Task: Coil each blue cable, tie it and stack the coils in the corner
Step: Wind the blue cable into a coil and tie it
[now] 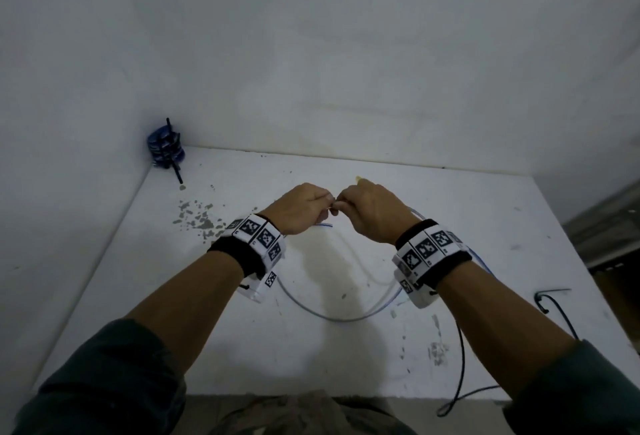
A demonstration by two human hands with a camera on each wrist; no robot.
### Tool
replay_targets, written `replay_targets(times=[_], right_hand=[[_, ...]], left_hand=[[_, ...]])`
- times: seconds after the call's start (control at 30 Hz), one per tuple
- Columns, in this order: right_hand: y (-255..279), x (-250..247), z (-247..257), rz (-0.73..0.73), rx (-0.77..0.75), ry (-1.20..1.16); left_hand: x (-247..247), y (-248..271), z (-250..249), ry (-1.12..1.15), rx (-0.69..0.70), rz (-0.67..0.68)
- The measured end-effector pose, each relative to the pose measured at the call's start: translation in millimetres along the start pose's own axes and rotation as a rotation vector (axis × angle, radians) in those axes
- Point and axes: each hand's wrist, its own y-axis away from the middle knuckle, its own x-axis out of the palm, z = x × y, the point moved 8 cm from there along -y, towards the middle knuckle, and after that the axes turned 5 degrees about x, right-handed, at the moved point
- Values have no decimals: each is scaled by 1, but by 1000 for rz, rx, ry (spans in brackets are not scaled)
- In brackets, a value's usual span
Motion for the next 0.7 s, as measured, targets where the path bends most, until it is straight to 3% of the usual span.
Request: replay_targets(times=[0.1, 0.2, 0.3, 0.47, 0.7], right_hand=[[4, -2, 4, -11, 86, -231], [10, -10, 16, -151, 120, -436], [10, -10, 10, -289, 255, -509], [7, -15, -3, -330, 390, -539], [1, -33, -5, -444, 445, -592]], left_hand=[[0, 6, -8, 206, -9, -14], [-2, 10, -20, 431, 28, -47], [-5, 9, -19, 569, 19, -57], [-13, 11, -27, 331, 135, -37], [-37, 19, -36, 291, 246, -339]])
